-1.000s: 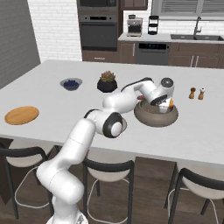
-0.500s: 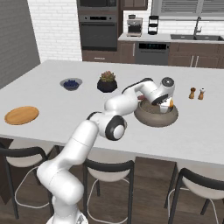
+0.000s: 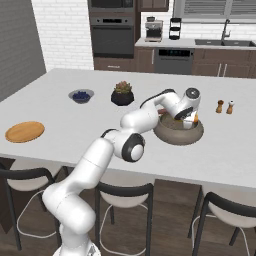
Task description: Place one bun and one sausage from the bowl on each plate.
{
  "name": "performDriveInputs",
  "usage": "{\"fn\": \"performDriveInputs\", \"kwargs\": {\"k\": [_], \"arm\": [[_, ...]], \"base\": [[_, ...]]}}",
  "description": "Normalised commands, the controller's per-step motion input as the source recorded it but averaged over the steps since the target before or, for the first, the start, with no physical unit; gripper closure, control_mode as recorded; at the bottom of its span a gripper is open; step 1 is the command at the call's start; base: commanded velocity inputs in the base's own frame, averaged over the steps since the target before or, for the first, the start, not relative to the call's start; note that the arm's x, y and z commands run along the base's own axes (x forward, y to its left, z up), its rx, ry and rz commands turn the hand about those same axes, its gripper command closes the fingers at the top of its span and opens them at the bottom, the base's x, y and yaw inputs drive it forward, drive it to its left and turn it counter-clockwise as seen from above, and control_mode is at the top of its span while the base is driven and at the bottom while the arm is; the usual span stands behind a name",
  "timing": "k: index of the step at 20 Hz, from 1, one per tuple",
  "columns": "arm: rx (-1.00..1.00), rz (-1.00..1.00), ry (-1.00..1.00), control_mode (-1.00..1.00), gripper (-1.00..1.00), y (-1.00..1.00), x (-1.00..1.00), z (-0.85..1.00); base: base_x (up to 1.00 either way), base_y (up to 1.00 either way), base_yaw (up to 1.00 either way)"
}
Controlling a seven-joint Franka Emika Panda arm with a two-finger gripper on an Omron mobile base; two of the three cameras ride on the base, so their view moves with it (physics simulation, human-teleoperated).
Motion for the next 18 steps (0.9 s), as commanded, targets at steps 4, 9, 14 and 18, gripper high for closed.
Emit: {"fn": "performDriveInputs", "kwargs": {"k": [4,9,14,18], "arm": [[0.00,0.00,0.00,-1.00,1.00,0.00,0.00,0.00],[0.00,0.00,0.00,-1.00,1.00,0.00,0.00,0.00],[0.00,0.00,0.00,-1.00,1.00,0.00,0.00,0.00],[0.00,0.00,0.00,-1.00,1.00,0.00,-0.20,0.01]], "base": [[0.00,0.00,0.00],[0.00,0.00,0.00],[0.00,0.00,0.00],[0.00,0.00,0.00]]}}
